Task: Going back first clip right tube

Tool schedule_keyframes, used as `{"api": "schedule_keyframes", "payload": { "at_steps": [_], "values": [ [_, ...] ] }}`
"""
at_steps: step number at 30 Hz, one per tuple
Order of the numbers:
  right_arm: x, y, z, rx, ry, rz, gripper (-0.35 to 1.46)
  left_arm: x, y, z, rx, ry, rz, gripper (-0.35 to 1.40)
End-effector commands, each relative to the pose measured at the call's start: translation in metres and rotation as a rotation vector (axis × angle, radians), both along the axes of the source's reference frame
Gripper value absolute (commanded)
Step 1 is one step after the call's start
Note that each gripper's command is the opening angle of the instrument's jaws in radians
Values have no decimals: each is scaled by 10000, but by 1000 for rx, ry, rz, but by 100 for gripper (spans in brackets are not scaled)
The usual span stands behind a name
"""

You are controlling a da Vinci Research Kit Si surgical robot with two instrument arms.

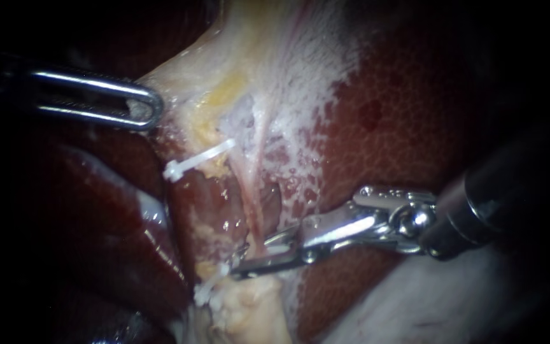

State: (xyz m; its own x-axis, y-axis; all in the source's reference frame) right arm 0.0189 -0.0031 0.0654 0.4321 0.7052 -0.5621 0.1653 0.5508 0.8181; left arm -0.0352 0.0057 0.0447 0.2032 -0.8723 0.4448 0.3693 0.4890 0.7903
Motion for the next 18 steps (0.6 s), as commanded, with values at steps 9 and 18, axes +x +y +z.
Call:
{"api": "schedule_keyframes", "payload": {
  "at_steps": [9,18],
  "values": [
    [1,8,1,-236,73,-4,48,0,0,0,0,0,0,-35],
    [-3,12,-5,-269,88,-11,55,0,-1,0,0,0,0,-35]
  ]
}}
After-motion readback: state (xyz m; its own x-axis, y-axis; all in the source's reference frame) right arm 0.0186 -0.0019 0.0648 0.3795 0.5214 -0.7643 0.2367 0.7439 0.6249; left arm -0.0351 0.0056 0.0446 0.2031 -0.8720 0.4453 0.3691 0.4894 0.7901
